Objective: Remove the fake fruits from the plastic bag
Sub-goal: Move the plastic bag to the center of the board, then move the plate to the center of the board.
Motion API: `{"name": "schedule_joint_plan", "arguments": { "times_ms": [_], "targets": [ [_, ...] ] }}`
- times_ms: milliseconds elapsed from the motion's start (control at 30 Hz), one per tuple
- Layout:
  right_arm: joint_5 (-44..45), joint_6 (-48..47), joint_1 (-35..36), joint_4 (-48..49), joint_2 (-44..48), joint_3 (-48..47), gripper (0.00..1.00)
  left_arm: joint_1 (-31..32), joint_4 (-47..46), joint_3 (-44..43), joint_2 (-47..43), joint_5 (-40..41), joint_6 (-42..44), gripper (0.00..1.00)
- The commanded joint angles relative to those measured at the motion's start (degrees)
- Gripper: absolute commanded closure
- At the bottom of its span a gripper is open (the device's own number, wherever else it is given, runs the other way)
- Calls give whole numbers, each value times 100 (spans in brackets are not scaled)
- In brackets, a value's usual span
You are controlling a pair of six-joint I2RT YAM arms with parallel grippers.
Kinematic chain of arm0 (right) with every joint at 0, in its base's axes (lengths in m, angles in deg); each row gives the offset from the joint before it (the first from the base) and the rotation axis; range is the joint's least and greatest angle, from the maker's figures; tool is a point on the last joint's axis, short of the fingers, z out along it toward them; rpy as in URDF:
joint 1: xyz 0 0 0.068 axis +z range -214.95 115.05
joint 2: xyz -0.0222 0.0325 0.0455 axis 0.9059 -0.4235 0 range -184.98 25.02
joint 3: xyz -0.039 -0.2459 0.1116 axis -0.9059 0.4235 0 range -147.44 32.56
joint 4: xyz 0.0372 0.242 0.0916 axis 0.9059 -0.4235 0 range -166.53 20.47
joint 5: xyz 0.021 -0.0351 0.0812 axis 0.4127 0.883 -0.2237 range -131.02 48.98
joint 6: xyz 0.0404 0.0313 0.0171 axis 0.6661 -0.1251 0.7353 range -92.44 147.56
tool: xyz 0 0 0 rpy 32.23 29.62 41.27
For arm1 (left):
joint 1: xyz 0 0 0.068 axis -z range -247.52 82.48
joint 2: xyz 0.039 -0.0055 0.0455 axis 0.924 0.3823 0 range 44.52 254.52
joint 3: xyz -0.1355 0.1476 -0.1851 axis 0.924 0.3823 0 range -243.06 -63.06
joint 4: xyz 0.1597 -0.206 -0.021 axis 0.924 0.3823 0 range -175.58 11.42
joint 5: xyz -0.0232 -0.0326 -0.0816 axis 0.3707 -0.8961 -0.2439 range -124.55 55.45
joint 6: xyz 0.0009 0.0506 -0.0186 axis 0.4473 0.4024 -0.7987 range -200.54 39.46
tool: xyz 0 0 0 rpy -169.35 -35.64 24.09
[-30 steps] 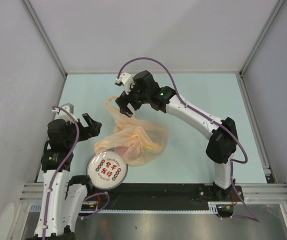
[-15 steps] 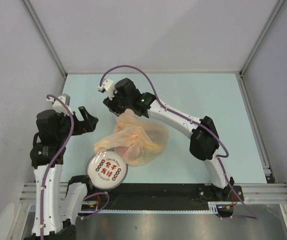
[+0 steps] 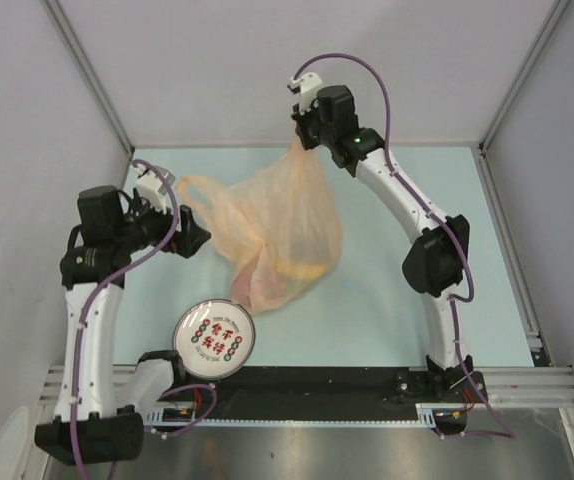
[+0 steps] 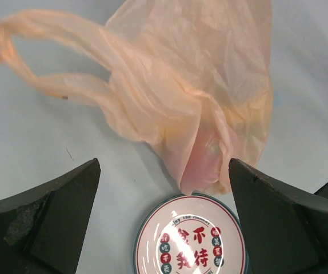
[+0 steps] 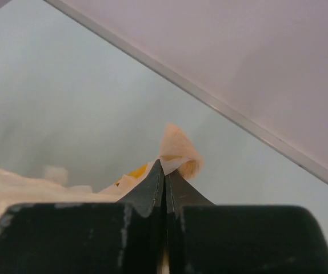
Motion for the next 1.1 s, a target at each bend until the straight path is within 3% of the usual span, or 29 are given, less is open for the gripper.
{"name": "schedule_joint_plan", "arguments": {
  "times_ms": [0,67,267,367,500,567,767,867,900,933,1067],
  "targets": [
    [219,-199,-91,463,505,-343,100,66,-178,-190,634,181,337,0],
    [298,-305,-162,472,662,-247,100,66,-205,-164,802,462,319,0],
    [544,-375,-636,490,1120,412,100,66,769,-181,1426,533,1978,1],
    [544,-366,-987,481,1313,641,100,66,1235,-23,1794,699,3040,9],
    [544,-436,-1322,472,1454,747,100,75,1754,240,2629,1042,3623,21],
    [571,-472,-1418,490,1533,843,100,75,1729,468,3025,1174,3772,26],
    [738,-577,-1410,578,1876,1649,100,101,1175,1084,3368,1184,4098,26],
    [816,-586,-1375,551,2034,2063,46,119,1140,1137,3579,1175,4116,28],
    [886,-586,-1323,577,2069,2178,15,119,1148,1155,3632,1131,4107,28],
    [974,-638,-1279,595,2096,2249,1,128,1166,1164,3667,1122,4107,31],
    [1160,-727,-1199,657,2289,2504,0,154,1166,1312,3799,964,4107,38]
  ]
}}
